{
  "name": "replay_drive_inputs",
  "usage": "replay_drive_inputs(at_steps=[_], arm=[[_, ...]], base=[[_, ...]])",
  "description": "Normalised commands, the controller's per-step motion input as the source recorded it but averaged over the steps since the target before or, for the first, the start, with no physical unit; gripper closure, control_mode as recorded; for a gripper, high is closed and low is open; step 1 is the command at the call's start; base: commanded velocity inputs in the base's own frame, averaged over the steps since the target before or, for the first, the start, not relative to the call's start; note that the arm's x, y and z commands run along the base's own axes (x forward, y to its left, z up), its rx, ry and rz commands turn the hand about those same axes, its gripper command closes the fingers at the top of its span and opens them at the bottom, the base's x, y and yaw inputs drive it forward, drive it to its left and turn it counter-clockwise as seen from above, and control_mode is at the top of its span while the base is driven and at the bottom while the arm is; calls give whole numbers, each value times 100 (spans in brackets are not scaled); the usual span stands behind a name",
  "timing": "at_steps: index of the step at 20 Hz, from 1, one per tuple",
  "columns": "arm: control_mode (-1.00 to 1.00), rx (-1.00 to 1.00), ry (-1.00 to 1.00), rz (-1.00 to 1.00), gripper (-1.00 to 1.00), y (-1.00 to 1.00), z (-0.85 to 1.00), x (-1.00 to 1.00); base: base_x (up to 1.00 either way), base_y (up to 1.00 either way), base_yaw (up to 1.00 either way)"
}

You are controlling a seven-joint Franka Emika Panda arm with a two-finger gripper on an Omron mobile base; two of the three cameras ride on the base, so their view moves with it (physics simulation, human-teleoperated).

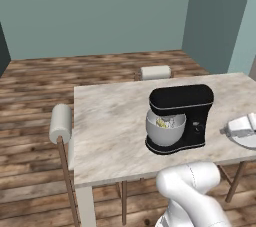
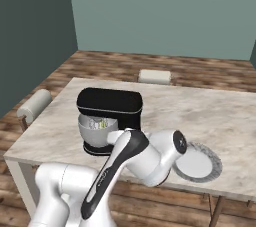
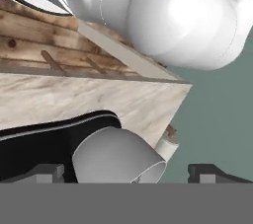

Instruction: Add butter and sugar cubes to the stand mixer bowl and then turn on the stand mixer to begin making frosting.

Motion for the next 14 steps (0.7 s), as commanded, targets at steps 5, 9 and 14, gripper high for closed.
replay_drive_inputs(at_steps=[5, 9, 14], arm=[[-100, 22, 48, -4, -100, 0, 0, 0], [-100, 34, 43, -11, -100, -11, -4, -6], [-100, 21, 26, -14, -100, 0, -18, 0]], base=[[0, 0, 0], [0, 0, 0], [0, 0, 0]])
